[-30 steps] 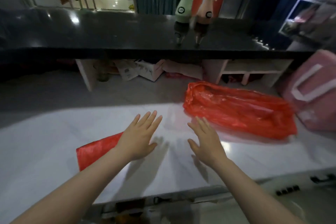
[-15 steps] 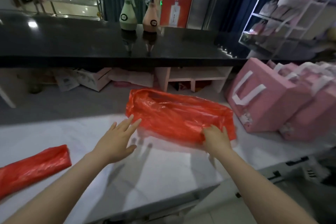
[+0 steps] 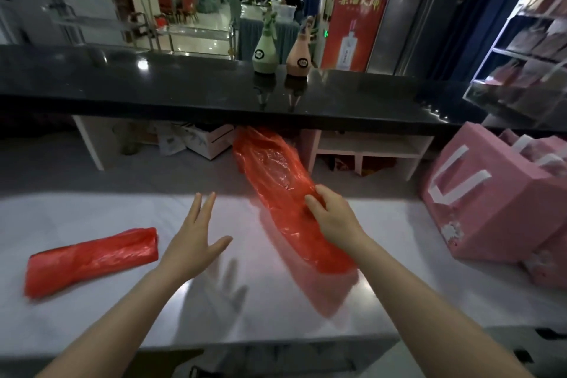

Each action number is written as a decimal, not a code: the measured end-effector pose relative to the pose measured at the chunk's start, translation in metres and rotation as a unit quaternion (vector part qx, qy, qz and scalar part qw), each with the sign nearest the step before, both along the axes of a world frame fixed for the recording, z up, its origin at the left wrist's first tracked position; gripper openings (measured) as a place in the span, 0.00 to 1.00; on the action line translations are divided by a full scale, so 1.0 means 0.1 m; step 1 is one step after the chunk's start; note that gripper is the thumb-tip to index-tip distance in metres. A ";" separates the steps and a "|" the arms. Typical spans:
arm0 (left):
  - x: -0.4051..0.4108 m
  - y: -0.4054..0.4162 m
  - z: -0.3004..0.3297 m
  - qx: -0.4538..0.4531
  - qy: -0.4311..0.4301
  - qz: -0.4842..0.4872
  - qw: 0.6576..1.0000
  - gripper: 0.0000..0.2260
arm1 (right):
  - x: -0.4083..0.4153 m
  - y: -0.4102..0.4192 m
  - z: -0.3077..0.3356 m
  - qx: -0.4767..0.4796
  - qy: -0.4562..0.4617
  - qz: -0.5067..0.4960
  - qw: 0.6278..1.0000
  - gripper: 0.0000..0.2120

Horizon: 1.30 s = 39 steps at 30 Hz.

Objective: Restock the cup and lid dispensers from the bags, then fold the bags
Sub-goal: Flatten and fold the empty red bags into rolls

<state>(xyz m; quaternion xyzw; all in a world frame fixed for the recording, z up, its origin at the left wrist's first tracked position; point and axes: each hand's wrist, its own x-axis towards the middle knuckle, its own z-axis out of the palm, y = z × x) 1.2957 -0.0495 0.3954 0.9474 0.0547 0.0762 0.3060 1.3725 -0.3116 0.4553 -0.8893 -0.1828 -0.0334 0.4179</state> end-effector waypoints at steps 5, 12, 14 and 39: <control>-0.38 0.03 0.05 -0.115 -0.008 0.004 0.993 0.37 | -0.36 0.23 0.15 0.174 0.098 0.042 0.979 0.10; -1.12 -0.03 0.07 -0.278 0.070 -0.037 0.957 0.41 | -0.95 0.64 0.20 0.327 0.227 0.070 0.915 0.13; -1.28 -0.05 0.04 -0.292 0.071 -0.045 0.953 0.43 | -1.08 0.69 0.17 0.329 0.250 0.082 0.907 0.20; -1.40 -0.07 -0.02 -0.228 -0.072 0.129 0.962 0.06 | -1.56 0.27 -0.47 0.150 0.178 -0.020 0.972 0.11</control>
